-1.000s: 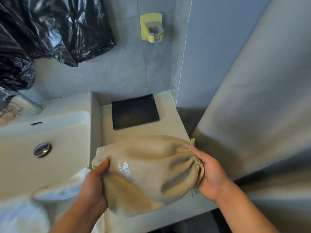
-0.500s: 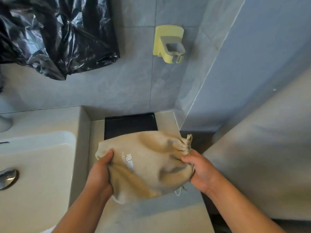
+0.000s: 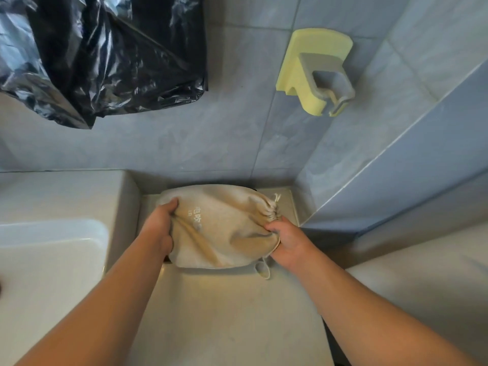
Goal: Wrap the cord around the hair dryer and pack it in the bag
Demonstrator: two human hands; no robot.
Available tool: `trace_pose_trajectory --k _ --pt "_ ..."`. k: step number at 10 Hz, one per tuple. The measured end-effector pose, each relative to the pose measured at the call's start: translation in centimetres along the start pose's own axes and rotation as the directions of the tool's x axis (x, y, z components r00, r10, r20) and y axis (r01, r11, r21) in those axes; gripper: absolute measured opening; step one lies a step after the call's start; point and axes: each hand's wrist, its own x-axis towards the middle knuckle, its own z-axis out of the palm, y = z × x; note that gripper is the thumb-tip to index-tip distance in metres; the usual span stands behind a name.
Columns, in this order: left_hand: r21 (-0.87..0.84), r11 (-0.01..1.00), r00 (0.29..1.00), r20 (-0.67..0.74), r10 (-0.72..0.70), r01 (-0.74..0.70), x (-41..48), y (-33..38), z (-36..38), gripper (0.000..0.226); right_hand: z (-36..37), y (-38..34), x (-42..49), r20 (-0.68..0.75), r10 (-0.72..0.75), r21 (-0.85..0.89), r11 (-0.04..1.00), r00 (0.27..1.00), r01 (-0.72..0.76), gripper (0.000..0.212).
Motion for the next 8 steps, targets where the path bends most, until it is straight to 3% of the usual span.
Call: trace_pose_trajectory --k 3,4,5,6,7,8 --pt "0.085 0.996 0.998 -0.058 0.029 -0.024 3.3 0.2 -0.6 0.044 0.0 0.7 3.0 -0.068 0.08 -0.057 0.995 0.994 -0.084 0.048" --pt "0.139 0.986 0.99 -0.097 0.1 -0.086 2.8 0.4 -1.0 0.04 0.4 0.5 2.6 -0.071 0.067 -0.212 0.974 0.995 -0.08 0.04" --pt "0.304 0.94 0.976 -0.101 0.192 -0.154 1.8 0.4 -2.0 0.039 1.2 -0.2 1.6 -0.176 -0.109 -0.695 0.718 0.978 -0.045 0.035" --pt "0.539 0.79 0.932 -0.026 0.362 -0.292 0.0 0.2 -3.3 0.027 1.4 -1.1 0.4 -0.092 -0.242 -0.894 0.447 0.966 0.026 0.036" --pt "0.785 0.519 0.875 0.059 0.481 -0.338 -2.2 0.0 -4.5 0.061 1.3 -1.6 -1.1 0.018 -0.284 -0.956 0.277 0.959 0.1 0.036" --pt "0.845 0.356 0.828 0.165 0.537 -0.399 -4.4 -0.4 -4.5 0.063 1.0 -1.8 -2.9 0.154 -0.307 -0.972 0.124 0.939 0.2 0.041"
